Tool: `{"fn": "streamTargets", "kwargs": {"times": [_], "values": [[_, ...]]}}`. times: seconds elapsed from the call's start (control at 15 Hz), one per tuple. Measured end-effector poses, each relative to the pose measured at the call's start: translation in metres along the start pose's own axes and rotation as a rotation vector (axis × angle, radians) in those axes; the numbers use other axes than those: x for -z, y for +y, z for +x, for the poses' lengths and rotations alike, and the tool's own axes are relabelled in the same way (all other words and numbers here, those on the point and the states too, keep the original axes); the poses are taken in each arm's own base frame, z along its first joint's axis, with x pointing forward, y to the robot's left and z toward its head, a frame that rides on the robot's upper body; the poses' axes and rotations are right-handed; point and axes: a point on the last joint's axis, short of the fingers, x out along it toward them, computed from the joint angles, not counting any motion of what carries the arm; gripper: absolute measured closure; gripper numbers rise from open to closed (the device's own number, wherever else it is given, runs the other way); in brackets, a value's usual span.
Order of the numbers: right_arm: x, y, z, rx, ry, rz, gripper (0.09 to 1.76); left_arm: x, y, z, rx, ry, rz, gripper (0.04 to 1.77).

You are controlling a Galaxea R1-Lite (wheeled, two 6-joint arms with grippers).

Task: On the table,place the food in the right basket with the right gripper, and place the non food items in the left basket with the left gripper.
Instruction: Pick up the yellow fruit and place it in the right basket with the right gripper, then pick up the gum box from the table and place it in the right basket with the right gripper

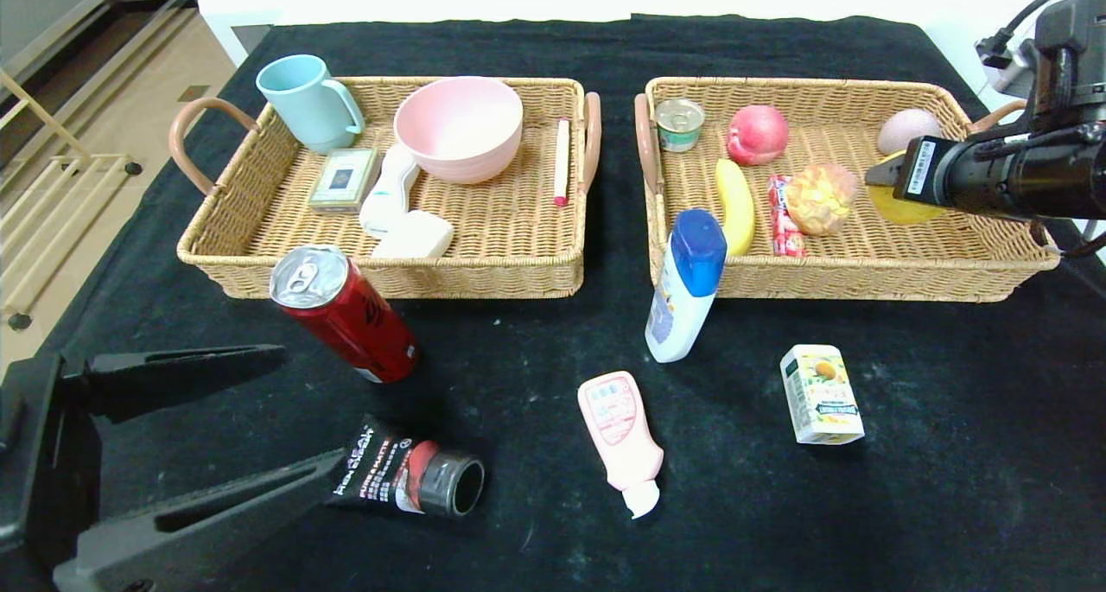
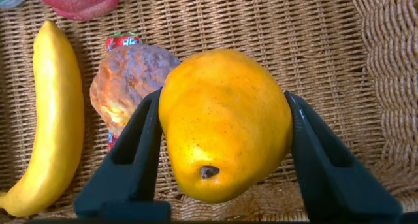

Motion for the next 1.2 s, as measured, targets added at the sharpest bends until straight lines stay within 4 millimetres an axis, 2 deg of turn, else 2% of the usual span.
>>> {"fn": "streamTargets", "kwargs": {"times": [0.33, 0.8, 0.93, 1.2], "values": [[0.000, 0.002, -0.004, -0.006, 0.002, -0.004, 0.37, 0.000, 0.000, 0.000, 0.000, 0.001, -0.001, 0.09], [0.000, 0.000, -0.015, -0.009, 0.005, -0.011, 0.23, 0.001, 0.000, 0.000, 0.001, 0.003, -0.001, 0.09], [0.000, 0.002, -0.026, -0.025, 0.000, -0.016, 0.21, 0.001, 0.000, 0.000, 0.004, 0.005, -0.002, 0.09], [0.019, 0.009, -0.060, -0.074, 0.076, -0.080, 0.18, 0.002, -0.001, 0.000, 0.006, 0.007, -0.002, 0.09]]}}
